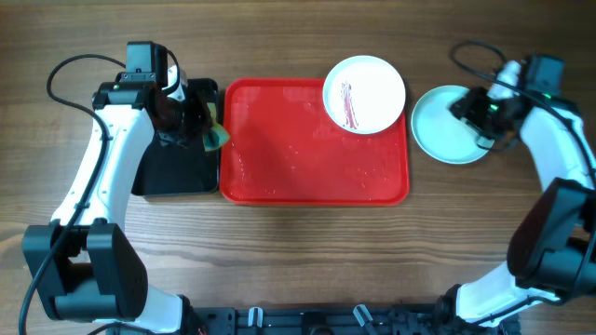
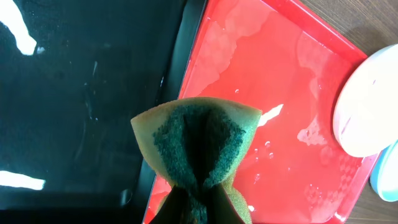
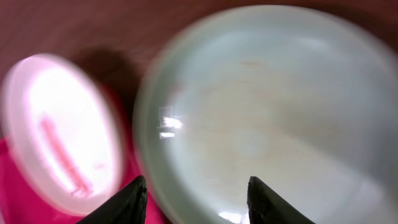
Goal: Clean dirty plates on tray and stack at the side
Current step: 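Move right gripper to the sauced white plate and grip its rim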
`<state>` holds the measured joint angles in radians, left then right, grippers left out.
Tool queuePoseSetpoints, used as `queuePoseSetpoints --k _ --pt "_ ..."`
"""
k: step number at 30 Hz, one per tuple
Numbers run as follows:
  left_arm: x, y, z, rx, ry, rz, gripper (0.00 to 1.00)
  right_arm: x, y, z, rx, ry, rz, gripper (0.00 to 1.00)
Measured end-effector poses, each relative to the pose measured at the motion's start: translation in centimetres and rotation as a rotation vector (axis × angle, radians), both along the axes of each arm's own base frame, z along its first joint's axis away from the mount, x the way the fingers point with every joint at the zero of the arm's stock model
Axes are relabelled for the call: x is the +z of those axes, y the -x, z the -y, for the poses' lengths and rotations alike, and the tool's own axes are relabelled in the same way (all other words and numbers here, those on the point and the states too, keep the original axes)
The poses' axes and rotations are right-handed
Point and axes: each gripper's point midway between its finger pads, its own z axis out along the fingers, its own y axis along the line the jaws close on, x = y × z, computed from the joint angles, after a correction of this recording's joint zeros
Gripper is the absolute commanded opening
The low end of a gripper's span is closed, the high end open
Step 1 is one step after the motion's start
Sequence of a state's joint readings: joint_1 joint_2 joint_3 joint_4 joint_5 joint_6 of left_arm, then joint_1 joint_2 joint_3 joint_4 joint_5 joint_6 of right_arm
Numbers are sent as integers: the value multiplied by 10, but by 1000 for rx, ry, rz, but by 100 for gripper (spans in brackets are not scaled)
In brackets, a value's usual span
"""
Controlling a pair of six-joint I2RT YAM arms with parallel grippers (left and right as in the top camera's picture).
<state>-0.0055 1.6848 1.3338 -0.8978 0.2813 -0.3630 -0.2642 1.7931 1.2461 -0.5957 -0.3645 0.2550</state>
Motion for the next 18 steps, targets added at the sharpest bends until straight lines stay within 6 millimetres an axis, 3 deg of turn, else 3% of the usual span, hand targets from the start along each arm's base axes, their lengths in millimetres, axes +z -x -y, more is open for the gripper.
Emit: queuePoseSetpoints --k 4,7,10,13,18 --pt "0 0 0 0 0 0 4 11 -13 -65 141 35 35 52" --pt "0 0 0 0 0 0 4 10 -13 -100 167 67 24 50" --pt "0 0 0 0 0 0 4 8 -10 -119 142 83 5 49" --pt "0 0 0 0 0 0 4 2 -8 -130 104 84 -21 38" --pt "0 0 0 0 0 0 4 -29 0 -139 63 90 -116 33"
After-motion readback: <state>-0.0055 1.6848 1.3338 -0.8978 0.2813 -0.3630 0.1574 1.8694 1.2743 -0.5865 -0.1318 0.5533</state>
